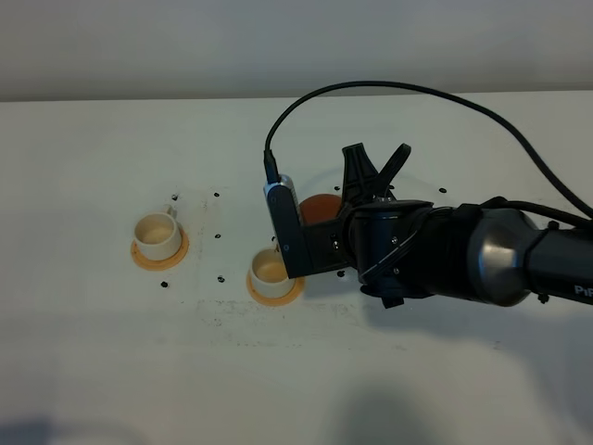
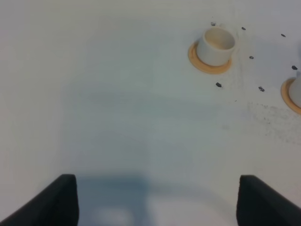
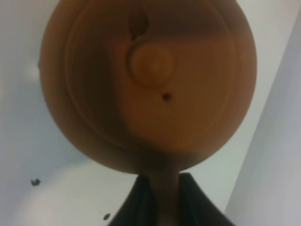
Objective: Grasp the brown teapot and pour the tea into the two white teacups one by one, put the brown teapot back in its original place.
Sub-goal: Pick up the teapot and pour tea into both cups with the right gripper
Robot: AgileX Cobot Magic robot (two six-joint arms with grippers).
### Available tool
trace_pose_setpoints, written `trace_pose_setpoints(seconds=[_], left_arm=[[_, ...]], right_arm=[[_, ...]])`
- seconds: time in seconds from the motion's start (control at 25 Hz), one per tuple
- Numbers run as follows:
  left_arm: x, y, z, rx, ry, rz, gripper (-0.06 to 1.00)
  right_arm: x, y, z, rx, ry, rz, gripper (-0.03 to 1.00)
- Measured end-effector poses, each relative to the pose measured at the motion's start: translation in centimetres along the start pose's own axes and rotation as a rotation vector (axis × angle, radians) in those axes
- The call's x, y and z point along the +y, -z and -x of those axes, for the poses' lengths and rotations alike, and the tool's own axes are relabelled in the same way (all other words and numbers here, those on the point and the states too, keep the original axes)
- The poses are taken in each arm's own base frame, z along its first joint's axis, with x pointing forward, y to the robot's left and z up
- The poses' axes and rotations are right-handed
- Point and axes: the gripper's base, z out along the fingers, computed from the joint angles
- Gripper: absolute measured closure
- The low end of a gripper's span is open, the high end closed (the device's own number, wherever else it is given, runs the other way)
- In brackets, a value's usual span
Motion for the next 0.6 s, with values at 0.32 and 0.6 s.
trace_pose_setpoints(seconds=[0.32, 0.6], left_arm=[[0.00, 0.00, 0.00, 0.000, 0.000, 0.000, 0.27], [0.00, 0.00, 0.00, 0.000, 0.000, 0.000, 0.27]], right_arm=[[0.05, -0.25, 0.21, -0.010, 0.047, -0.009, 0.87], [-0.14, -0.25, 0.21, -0.008, 0.084, -0.030, 0.87]])
